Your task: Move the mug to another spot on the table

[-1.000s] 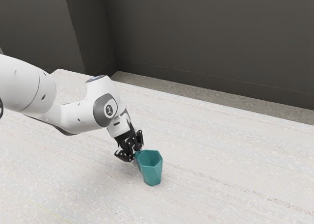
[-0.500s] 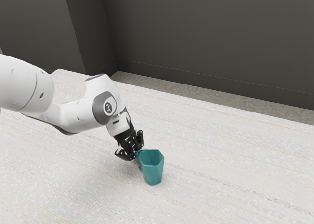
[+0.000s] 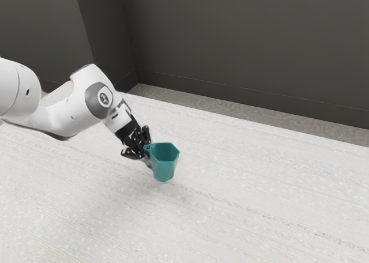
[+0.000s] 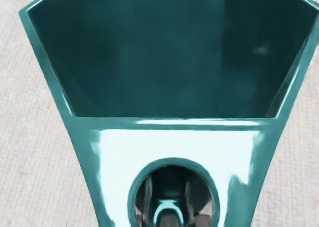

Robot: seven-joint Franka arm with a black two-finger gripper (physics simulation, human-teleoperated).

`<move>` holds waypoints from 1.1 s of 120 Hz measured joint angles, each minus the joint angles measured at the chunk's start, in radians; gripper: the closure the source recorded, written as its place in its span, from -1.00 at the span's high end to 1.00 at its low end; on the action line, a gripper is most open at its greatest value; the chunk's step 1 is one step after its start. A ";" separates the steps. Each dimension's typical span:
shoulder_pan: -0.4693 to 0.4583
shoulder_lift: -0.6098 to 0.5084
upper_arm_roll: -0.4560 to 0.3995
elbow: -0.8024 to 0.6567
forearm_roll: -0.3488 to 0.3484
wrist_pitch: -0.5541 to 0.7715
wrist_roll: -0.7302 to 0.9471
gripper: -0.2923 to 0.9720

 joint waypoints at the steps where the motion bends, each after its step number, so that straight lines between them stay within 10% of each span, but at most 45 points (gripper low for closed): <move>1: 0.006 0.000 0.000 0.001 -0.002 -0.003 0.001 -0.61; 54: 0.223 0.030 -0.001 0.016 -0.040 -0.154 0.124 -0.63; 132: 0.286 0.171 -0.022 0.120 -0.126 -0.235 0.314 -0.64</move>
